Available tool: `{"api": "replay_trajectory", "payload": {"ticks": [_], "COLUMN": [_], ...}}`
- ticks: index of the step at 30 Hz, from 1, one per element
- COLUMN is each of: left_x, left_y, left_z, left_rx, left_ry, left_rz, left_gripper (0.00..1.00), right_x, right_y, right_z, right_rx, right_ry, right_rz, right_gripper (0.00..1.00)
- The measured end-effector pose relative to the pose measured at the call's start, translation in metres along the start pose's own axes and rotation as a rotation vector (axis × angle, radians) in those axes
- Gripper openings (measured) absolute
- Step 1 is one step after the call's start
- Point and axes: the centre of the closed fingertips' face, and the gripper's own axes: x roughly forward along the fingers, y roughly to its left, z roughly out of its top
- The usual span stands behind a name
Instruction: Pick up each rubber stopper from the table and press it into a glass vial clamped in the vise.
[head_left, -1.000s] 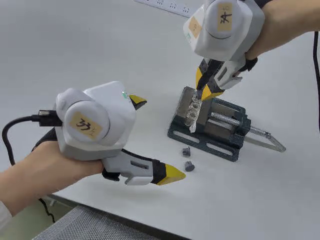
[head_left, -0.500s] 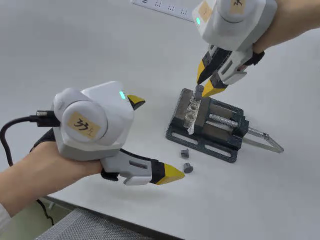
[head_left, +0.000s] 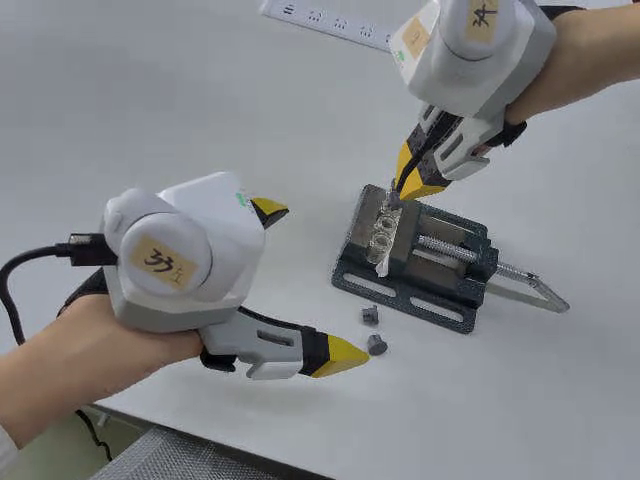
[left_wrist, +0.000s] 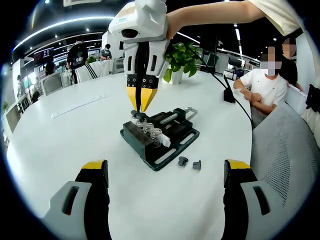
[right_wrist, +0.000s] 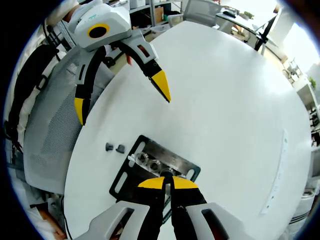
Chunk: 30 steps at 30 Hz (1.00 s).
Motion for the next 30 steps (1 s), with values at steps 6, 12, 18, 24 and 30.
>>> {"api": "replay_trajectory", "payload": {"ticks": [6,12,18,24,30], "left_x": [-0.0001,0.0011,0.0019,0.0023,0.003], "left_y": [0.0016,0.0015,0.0001,-0.0003,0.0006], "left_z": [-0.0012,-0.0007,-0.0006,-0.0008,-0.0017], "left_rx": [-0.003,-0.001,-0.003,-0.01,-0.015], "left_ry": [0.003,0.005,0.003,0.0,-0.003], "left_rz": [-0.001,-0.004,-0.005,-0.006,-0.005], "left_gripper": [0.95,0.95,0.95,0.95,0.94], "right_x": [0.002,0.0035,0.0045,0.004,0.0056], "right_y": [0.0004,-0.0004,0.0007,0.0013,0.0023], "right_z": [-0.0002,-0.0001,0.0023,-0.0001,0.0019], "right_rx": [0.006,0.007,0.024,0.047,0.025], "right_ry": [0.001,-0.001,0.017,0.025,0.045], "right_rz": [0.006,0.005,-0.004,0.006,0.0], "right_gripper": [0.0,0.0,0.0,0.0,0.0]}}
